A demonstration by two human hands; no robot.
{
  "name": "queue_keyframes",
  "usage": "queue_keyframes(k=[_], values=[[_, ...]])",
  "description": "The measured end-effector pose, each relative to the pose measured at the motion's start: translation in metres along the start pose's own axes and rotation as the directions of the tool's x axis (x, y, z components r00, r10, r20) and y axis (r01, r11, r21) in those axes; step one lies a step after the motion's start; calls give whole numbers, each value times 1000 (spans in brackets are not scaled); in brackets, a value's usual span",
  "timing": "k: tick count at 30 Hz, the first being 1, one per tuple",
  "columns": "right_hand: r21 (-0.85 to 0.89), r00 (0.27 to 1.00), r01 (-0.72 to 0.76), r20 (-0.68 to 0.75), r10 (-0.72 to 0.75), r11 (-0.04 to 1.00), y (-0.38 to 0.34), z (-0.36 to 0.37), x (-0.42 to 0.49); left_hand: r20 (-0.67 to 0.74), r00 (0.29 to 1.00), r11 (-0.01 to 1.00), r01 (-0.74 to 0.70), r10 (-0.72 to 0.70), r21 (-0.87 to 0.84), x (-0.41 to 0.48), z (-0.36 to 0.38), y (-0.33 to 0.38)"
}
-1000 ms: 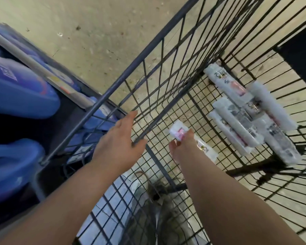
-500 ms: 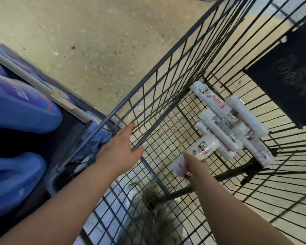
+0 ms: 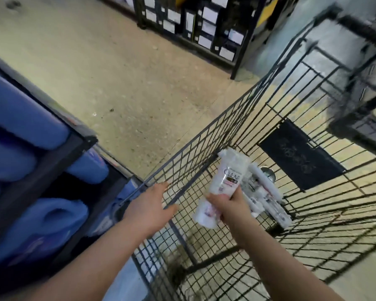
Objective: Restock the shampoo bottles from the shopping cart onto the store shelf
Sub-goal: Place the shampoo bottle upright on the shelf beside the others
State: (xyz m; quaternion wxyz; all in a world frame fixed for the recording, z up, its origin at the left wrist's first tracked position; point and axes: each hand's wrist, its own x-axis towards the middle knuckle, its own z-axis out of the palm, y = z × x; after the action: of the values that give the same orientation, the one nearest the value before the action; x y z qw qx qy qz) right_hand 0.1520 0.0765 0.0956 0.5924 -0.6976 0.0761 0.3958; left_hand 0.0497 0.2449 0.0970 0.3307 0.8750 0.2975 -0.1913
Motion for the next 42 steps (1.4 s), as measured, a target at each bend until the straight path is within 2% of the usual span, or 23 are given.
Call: queue_keyframes(k=[4, 10, 15, 21, 28, 34, 42], values=[[39, 984, 79, 157, -85, 996, -24, -1, -43, -110, 994, 999, 0, -5, -44, -48, -10, 8], [-166, 893, 361, 344, -289, 918, -59, 1, -120, -353, 928, 992, 103, -121, -69, -150, -21, 20], [-221, 777, 530, 513, -364, 819, -82, 21, -184, -499, 829, 966, 194, -254, -170, -247, -20, 8], [-183, 586, 680, 717, -376, 710, -88, 75, -273, -633, 632, 894, 346, -447, -286, -366, -17, -23], [-109, 366, 742, 892, -264, 662, -43, 160, -369, -655, 402, 754, 495, -640, -433, -507, 7, -79], [-42, 184, 768, 970, -157, 640, 33, 247, -472, -617, 261, 643, 535, -743, -548, -629, 44, -152], [36, 33, 729, 996, -88, 684, 154, 358, -630, -562, 74, 496, 574, -824, -652, -804, 86, -262]])
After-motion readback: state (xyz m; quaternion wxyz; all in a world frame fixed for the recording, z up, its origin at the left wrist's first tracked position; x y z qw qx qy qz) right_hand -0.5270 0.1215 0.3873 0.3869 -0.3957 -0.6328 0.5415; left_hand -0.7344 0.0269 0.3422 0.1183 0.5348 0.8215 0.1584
